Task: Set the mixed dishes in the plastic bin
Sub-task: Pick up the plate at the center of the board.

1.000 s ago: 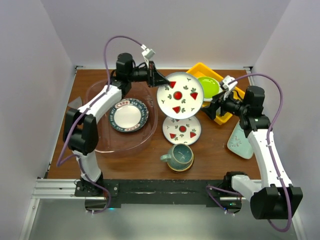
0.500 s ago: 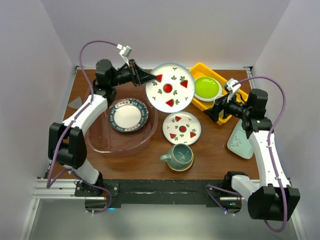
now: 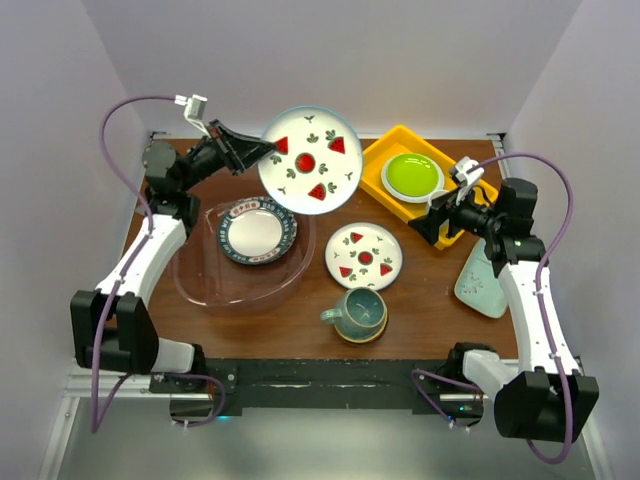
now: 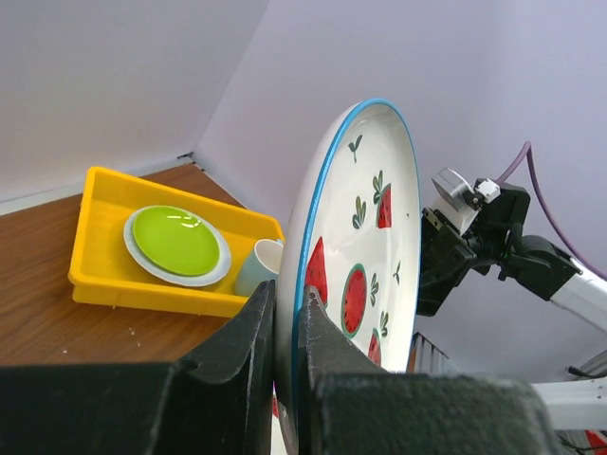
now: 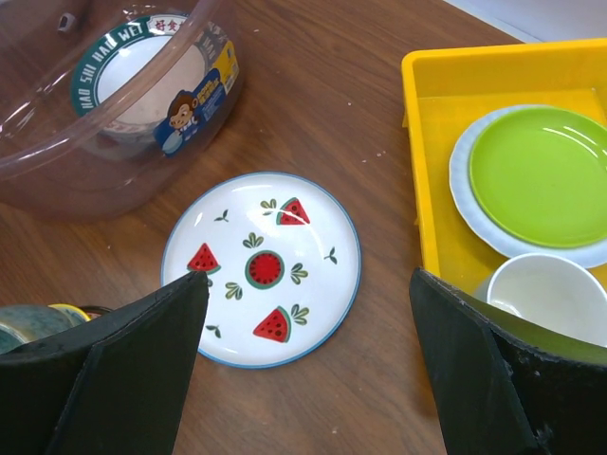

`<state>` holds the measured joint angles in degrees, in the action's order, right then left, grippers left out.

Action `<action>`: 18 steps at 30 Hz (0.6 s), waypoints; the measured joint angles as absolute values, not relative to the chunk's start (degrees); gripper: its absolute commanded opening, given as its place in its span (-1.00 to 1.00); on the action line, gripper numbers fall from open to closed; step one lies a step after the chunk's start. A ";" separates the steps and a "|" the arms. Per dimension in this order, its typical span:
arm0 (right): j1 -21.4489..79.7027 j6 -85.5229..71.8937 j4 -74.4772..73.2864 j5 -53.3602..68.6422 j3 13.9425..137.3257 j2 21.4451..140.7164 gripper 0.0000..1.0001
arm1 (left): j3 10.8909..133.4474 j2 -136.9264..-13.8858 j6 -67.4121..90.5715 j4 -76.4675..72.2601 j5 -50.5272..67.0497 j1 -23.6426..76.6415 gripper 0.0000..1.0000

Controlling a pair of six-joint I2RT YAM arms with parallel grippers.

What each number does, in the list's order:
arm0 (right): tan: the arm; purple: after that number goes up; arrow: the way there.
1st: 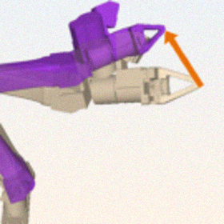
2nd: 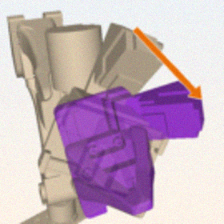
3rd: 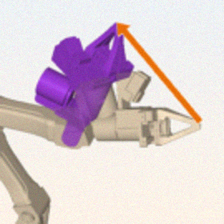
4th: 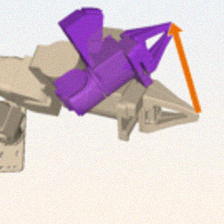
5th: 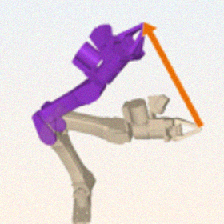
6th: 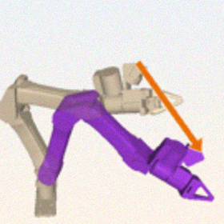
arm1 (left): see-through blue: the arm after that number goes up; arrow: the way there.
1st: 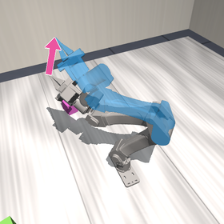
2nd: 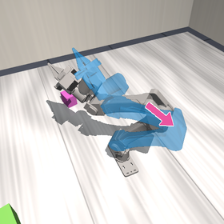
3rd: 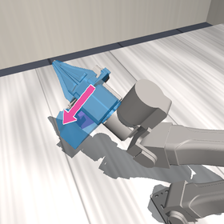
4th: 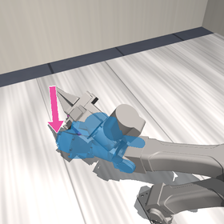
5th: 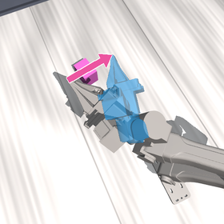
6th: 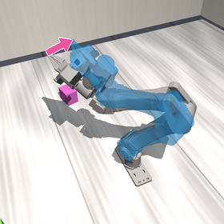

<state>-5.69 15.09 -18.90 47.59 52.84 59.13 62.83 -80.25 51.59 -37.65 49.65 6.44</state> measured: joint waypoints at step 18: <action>-6.09 15.57 -19.16 47.62 52.36 60.03 0.85 | 42.74 -54.94 57.52 -37.47 45.19 -6.85 -1.00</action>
